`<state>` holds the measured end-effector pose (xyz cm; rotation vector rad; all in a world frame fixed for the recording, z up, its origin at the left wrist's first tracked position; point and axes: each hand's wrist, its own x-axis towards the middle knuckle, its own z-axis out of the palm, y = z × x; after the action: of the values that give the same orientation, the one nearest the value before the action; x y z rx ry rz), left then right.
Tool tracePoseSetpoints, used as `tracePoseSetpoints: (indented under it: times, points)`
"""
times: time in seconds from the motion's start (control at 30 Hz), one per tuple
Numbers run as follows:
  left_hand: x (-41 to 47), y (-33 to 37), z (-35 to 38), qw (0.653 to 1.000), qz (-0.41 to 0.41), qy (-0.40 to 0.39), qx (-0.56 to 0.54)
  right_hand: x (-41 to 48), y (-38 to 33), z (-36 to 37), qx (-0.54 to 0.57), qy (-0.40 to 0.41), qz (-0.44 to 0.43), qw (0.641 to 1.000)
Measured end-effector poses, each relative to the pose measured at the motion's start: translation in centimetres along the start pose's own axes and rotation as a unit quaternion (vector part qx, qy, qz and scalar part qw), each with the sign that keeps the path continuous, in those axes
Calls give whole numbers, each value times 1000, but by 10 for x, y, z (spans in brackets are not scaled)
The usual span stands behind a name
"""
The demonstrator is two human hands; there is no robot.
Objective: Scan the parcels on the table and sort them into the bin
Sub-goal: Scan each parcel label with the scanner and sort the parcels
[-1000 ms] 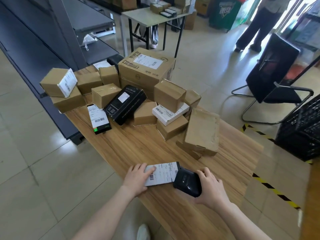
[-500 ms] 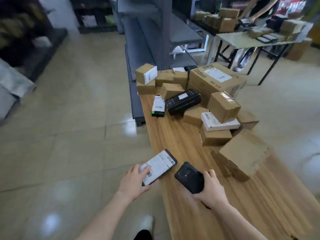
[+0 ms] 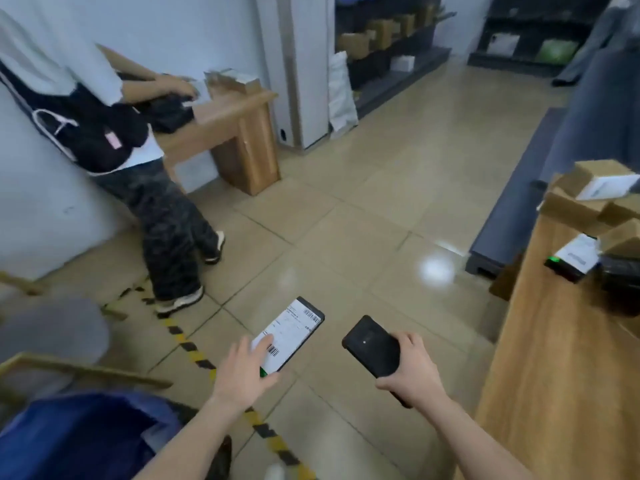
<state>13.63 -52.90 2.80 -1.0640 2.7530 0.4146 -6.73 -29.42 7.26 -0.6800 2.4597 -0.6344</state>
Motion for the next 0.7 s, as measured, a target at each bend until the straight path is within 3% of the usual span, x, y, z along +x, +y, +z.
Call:
tracePoseSetpoints:
  times: [0.2,0.37,0.7]
  points:
    - [-81,-127,10,986,-162,28,-35,11,-110,86,-62,-107,-111,986]
    - [-147,-225,30,955,-286,4,-72,0,-196,173,-111,-182,-173,962]
    - [-239,-366,87,889,-436,-45,-135,-35,-316,347,-182,-303,-233,906]
